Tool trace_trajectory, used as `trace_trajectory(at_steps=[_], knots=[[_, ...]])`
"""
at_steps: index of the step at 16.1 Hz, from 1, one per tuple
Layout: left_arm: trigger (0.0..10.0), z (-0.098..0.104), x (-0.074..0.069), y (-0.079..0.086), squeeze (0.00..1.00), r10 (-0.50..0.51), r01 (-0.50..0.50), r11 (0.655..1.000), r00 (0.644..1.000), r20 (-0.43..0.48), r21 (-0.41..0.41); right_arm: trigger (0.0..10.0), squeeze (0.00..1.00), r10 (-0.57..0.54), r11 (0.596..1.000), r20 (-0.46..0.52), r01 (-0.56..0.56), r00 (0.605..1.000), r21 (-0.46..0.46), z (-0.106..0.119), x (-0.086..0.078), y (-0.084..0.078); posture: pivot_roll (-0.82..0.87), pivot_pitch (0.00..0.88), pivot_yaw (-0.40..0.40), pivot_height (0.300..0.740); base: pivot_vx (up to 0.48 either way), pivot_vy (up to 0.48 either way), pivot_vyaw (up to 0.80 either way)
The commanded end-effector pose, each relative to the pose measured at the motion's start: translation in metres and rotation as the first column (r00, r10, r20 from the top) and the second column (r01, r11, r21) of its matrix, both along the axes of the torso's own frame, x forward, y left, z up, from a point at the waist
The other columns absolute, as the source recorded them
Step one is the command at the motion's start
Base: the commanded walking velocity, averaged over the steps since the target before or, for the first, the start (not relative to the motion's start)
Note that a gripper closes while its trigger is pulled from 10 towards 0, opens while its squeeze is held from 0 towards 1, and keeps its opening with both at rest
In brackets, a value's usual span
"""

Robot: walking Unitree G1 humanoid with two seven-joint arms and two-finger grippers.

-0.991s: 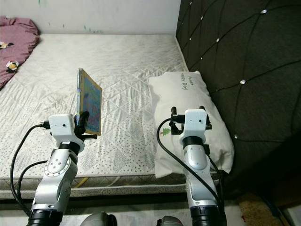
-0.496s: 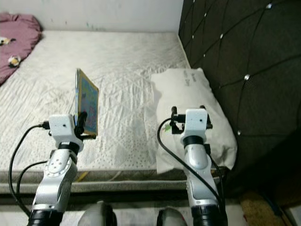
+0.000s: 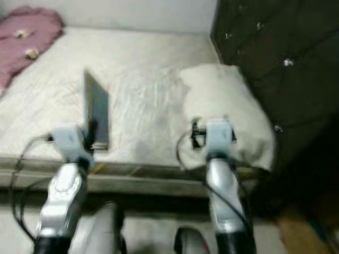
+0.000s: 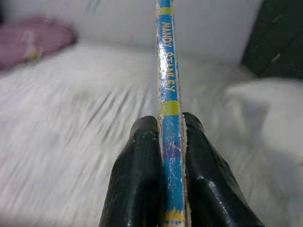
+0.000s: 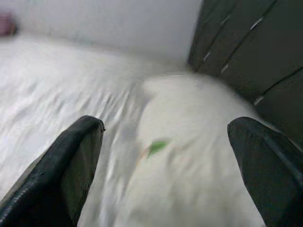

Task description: Clean up the room

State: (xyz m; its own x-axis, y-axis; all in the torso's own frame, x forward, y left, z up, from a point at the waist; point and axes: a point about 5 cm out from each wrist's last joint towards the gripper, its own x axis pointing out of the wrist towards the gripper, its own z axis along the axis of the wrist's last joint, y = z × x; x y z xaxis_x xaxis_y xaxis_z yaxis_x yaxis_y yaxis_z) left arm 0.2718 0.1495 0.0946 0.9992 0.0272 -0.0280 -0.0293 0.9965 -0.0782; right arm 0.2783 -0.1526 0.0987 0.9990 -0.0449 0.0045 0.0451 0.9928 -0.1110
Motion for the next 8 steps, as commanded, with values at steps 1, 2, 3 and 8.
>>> trace_trajectory(at_steps=[1, 2, 3, 8], knots=[[10.0, 0.0136, 0.005, 0.0007, 0.0, -0.009, 0.009, 1.0, 0.998, 0.06, 0.0, 10.0, 0.0, 0.01, 1.0, 0.032, -0.01, 0.999, 0.003, 0.0092, 0.006, 0.0017, -0.03, 0.0, -0.019, 0.647, 0.0, 0.0, 0.0], [10.0, 0.0141, 0.0049, 0.0, 0.0, -0.012, 0.012, 1.0, 0.998, 0.063, -0.003, 10.0, 0.0, 0.013, 1.0, 0.032, -0.013, 0.999, 0.001, 0.0093, 0.0062, 0.0022, -0.03, 0.0, -0.019, 0.647, 0.244, 0.0, 0.0], [10.0, 0.0142, 0.0051, -0.0006, 0.0, -0.013, 0.013, 1.0, 0.998, 0.063, -0.003, 10.0, 0.0, 0.016, 1.0, 0.032, -0.016, 0.999, -0.001, 0.0091, 0.0066, 0.0026, -0.03, 0.0, -0.02, 0.647, 0.27, 0.0, 0.0], [10.0, 0.0146, 0.0053, -0.003, 0.0, -0.029, 0.03, 0.999, 0.997, 0.071, -0.013, 10.0, 0.0, 0.028, 0.999, 0.035, -0.028, 0.999, -0.017, 0.0087, 0.0074, 0.0018, -0.03, 0.0, -0.031, 0.647, 0.327, 0.0, 0.0]])
